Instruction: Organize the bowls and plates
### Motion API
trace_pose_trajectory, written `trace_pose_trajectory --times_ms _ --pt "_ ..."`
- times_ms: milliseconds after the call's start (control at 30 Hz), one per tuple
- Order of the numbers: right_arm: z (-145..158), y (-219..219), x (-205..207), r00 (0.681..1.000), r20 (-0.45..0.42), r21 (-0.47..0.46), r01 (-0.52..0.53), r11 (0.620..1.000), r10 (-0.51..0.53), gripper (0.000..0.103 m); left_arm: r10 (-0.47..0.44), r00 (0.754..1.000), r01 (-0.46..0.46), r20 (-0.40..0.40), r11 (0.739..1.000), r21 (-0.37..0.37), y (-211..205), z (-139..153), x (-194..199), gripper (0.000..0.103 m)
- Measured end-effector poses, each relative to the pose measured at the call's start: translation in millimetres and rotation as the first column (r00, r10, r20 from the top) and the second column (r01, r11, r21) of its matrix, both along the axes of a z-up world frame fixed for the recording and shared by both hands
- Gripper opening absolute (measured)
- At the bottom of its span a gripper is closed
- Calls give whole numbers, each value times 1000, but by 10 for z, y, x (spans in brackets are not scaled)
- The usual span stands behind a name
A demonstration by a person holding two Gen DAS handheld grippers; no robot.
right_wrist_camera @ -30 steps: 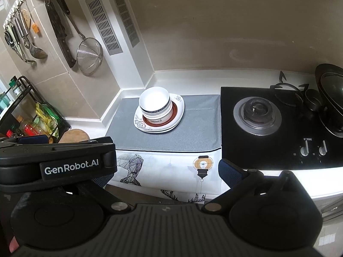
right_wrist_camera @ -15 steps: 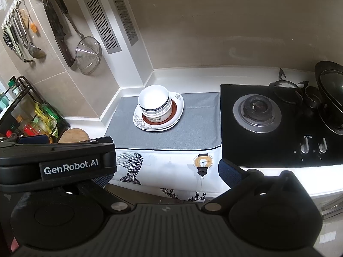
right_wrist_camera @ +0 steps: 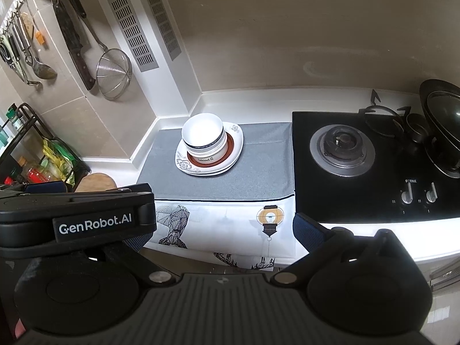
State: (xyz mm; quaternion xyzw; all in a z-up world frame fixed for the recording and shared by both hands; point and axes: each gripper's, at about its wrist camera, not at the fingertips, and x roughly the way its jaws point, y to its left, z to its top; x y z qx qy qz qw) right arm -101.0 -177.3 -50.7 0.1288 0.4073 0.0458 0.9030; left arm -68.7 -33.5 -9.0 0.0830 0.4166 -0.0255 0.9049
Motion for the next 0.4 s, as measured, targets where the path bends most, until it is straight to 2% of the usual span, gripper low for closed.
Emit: trace_pose_trajectory --times_ms 400 --pt "-50 116 160 1000 -25 -22 5 1000 -5 103 -9 1000 9 -24 1000 -14 107 -93 169 103"
